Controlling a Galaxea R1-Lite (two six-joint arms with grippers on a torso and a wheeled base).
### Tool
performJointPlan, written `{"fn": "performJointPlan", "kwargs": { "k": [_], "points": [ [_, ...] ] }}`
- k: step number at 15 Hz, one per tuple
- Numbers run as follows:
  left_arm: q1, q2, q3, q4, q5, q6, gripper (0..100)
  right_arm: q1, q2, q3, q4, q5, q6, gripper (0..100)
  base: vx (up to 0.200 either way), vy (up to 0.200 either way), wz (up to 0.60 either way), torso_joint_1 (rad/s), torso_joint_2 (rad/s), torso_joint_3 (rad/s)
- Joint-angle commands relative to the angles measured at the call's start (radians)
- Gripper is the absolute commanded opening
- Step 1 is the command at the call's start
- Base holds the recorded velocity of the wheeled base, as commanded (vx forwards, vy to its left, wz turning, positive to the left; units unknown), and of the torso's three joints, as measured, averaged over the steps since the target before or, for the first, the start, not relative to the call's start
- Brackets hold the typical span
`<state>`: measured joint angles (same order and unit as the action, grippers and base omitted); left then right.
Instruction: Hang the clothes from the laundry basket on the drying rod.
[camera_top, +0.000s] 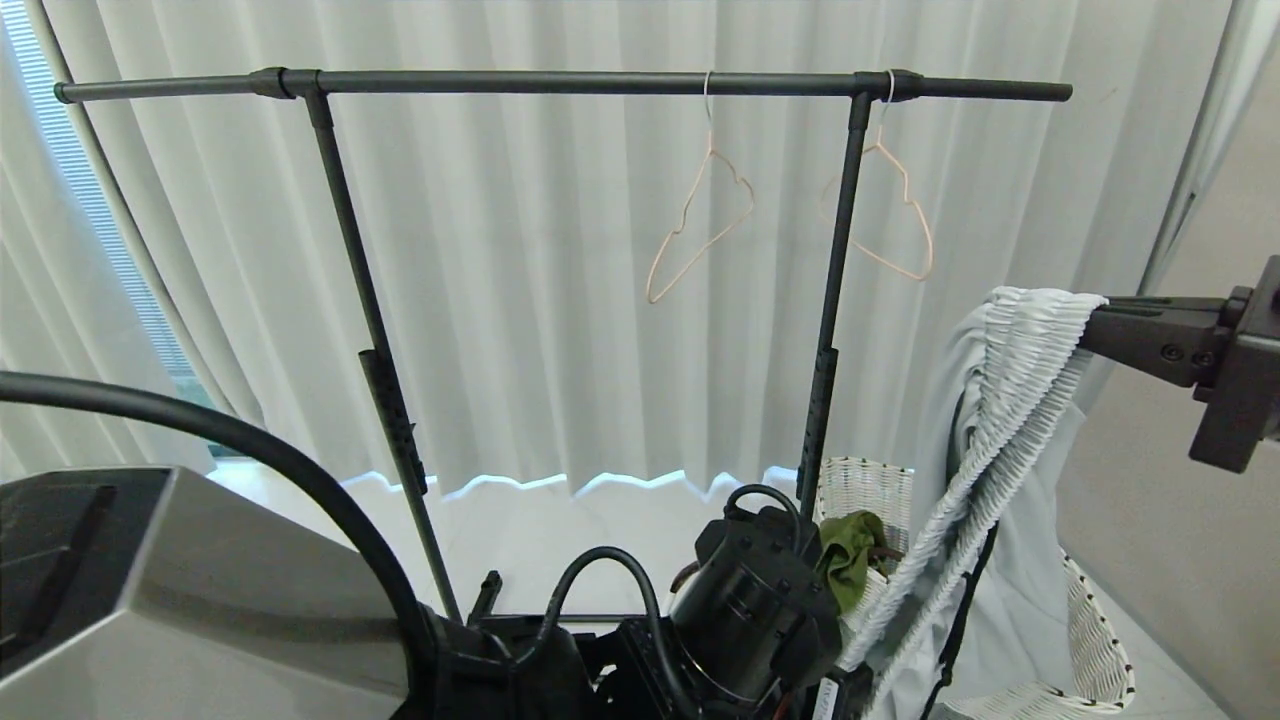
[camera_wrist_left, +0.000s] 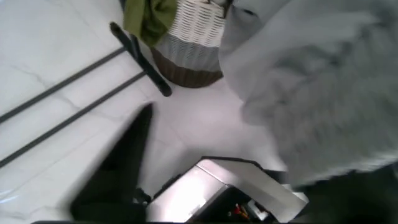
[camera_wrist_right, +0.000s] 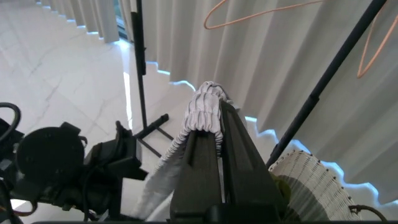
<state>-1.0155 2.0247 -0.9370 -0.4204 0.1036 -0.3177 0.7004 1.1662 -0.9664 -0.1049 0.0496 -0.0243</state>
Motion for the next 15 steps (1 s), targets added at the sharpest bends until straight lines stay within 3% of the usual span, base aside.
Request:
{"fn": "performJointPlan", "kwargs": {
  "k": [1, 3, 7, 9, 11, 13, 15],
  "points": [
    [0.000, -0.040, 0.015, 0.002, 0.025, 0.000, 0, -0.004, -0.002, 0.000, -0.002, 0.000, 0.000, 0, 0.000, 0.000, 0.00, 0.000, 0.00, 0.000],
    [-0.001, -0.077, 0.035, -0.011, 0.130, 0.009, 0, -0.016, -0.002, 0.005, -0.002, -0.004, -0.002, 0, 0.000, 0.000, 0.00, 0.000, 0.00, 0.000],
    [0.022, -0.311, 0.032, -0.029, 0.163, 0.014, 0, -0.059, -0.002, 0.000, -0.004, 0.000, -0.023, 0, 0.000, 0.000, 0.00, 0.000, 0.00, 0.000],
    [0.048, -0.578, -0.008, 0.170, 0.165, 0.043, 0, -0.073, -0.008, 0.000, -0.052, 0.006, -0.069, 0, 0.000, 0.000, 0.00, 0.000, 0.00, 0.000],
    [0.054, -0.748, -0.057, 0.350, 0.163, 0.117, 0, -0.070, -0.019, 0.002, -0.058, 0.007, -0.095, 0, 0.000, 0.000, 0.00, 0.000, 0.00, 0.000],
    [0.057, -0.845, -0.063, 0.419, 0.166, 0.218, 0, -0.032, -0.028, 0.002, -0.059, 0.013, -0.111, 0, 0.000, 0.000, 0.00, 0.000, 0.00, 0.000],
    [0.057, -0.885, -0.085, 0.453, 0.183, 0.304, 0, 0.100, -0.042, 0.000, -0.055, -0.002, -0.112, 0, 0.000, 0.000, 0.00, 0.000, 0.00, 0.000]
  ]
}}
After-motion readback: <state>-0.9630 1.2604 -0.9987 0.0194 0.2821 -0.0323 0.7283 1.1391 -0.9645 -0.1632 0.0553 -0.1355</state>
